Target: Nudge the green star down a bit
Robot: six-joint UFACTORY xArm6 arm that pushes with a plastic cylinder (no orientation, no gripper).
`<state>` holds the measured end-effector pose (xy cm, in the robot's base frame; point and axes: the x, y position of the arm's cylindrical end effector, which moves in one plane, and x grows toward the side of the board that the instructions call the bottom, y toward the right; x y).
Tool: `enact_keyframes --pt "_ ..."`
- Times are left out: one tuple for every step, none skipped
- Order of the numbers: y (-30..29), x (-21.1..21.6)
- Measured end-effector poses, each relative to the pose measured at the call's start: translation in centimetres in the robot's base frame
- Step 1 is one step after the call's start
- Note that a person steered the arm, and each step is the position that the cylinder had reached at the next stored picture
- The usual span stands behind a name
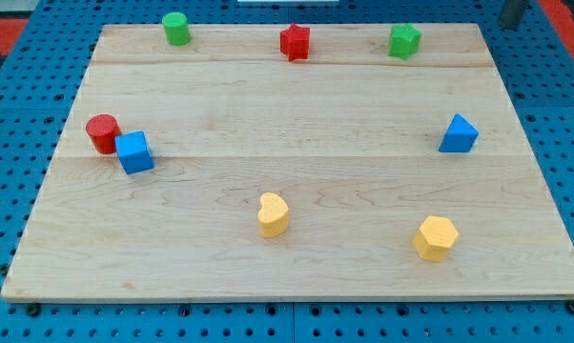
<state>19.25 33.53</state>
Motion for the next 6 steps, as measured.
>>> enact_keyframes --pt "0.0 0.0" --pt "-0.8 -0.1" --pt "-5.2 -0.2" --pt "-9.3 -0.1" --pt "-15.3 0.0" --pt "-21.7 -0.1"
